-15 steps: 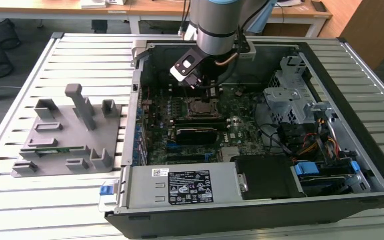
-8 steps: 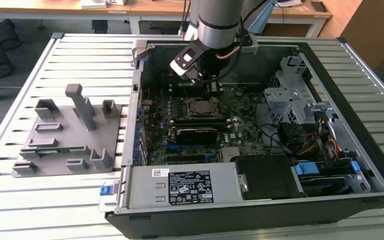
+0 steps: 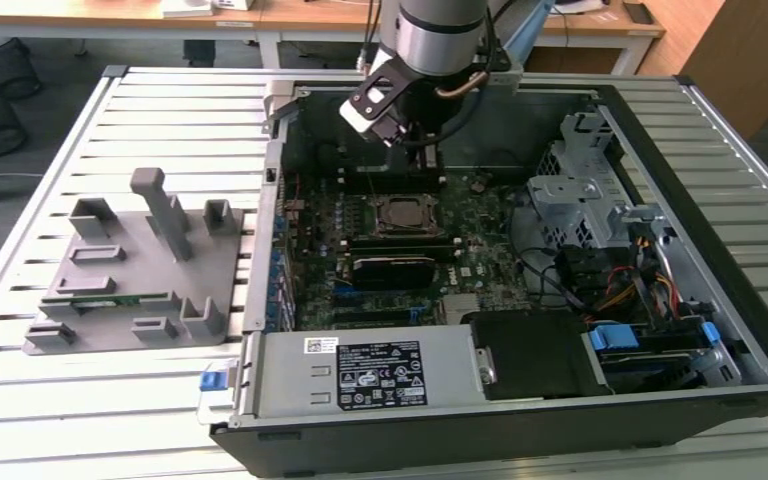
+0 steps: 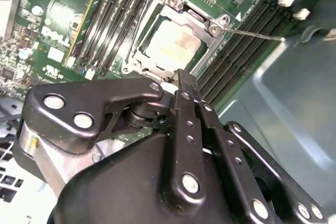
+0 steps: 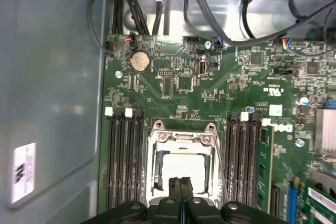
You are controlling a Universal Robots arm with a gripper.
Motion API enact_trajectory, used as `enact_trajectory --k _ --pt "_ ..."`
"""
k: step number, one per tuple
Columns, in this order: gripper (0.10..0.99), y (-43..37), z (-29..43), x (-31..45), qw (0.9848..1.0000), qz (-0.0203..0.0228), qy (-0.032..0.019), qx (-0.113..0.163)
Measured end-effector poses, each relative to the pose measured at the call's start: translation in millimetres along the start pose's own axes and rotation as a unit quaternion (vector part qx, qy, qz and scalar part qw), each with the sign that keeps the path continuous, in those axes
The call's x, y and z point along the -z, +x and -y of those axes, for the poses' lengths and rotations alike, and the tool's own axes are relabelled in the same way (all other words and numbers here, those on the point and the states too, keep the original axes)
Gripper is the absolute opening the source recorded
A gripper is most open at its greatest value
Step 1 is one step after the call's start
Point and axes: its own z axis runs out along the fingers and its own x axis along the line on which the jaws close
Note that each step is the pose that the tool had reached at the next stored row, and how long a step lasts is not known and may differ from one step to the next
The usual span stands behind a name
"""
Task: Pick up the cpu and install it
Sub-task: 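Install the first cpu locking lever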
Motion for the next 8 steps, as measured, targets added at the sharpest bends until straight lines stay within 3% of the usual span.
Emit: enact_trajectory --k 5,8 --pt "0.106 0.8 0.0 12.6 1.0000 0.0000 0.0000 0.000" --pt "0.106 0.9 0.0 13.8 1.0000 0.0006 0.0005 0.009"
